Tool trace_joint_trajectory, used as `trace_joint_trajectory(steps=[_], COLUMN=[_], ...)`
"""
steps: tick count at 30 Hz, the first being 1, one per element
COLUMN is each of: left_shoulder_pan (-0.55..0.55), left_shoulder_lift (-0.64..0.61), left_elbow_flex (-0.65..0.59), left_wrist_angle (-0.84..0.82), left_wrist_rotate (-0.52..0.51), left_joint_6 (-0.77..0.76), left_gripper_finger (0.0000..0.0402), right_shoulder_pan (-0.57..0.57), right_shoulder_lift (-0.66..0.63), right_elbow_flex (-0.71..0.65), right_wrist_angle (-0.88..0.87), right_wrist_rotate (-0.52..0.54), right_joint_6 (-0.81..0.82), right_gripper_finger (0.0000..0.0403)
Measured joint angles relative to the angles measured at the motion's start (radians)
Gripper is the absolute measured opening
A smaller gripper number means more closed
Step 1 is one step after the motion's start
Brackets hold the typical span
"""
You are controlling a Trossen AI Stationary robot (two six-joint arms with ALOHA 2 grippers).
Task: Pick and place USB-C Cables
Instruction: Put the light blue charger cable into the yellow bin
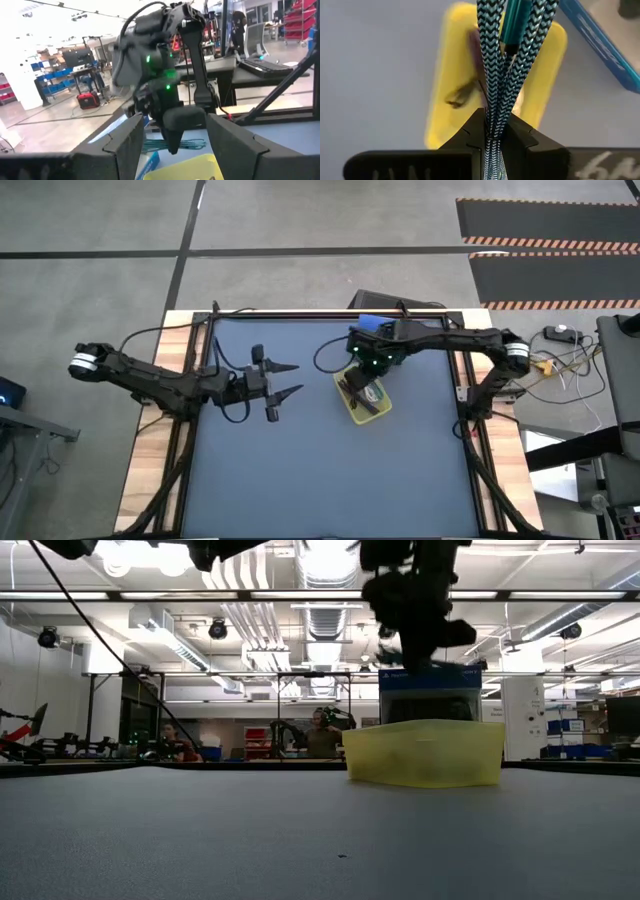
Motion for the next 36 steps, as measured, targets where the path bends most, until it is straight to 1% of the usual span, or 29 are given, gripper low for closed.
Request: trace_joint_trajectory(steps=[5,14,28,33,36], left_shoulder_pan=[0.000,0.000,0.000,0.000,0.000], left_shoulder_lift=[-0.034,-0.055,-0.055,-0.055,-0.055], left_elbow_flex=[0.000,0.000,0.000,0.000,0.000], left_wrist_angle=[-0.046,-0.068,-0.066,-0.066,-0.066], left_wrist_rotate=[-0.001,-0.001,-0.003,-0.004,-0.004], left_joint_6=[0.000,0.000,0.007,0.007,0.007], left_gripper_finger=[0.0201,0.0201,0.0201,0.0201,0.0201], right_shoulder_pan=[-0.005,-0.004,-0.001,-0.001,0.004], right_shoulder_lift=[0.076,0.171,0.198,0.221,0.239], right_elbow_flex=[0.000,-0.001,-0.001,-0.001,-0.001], right_wrist_angle=[-0.053,-0.049,-0.011,0.005,0.025], right_wrist_rotate=[-0.003,-0.003,-0.007,-0.053,-0.056], right_joint_6=[-0.034,-0.079,-0.087,-0.079,-0.088], right_gripper_finger=[0.0028,0.0028,0.0028,0.0028,0.0028])
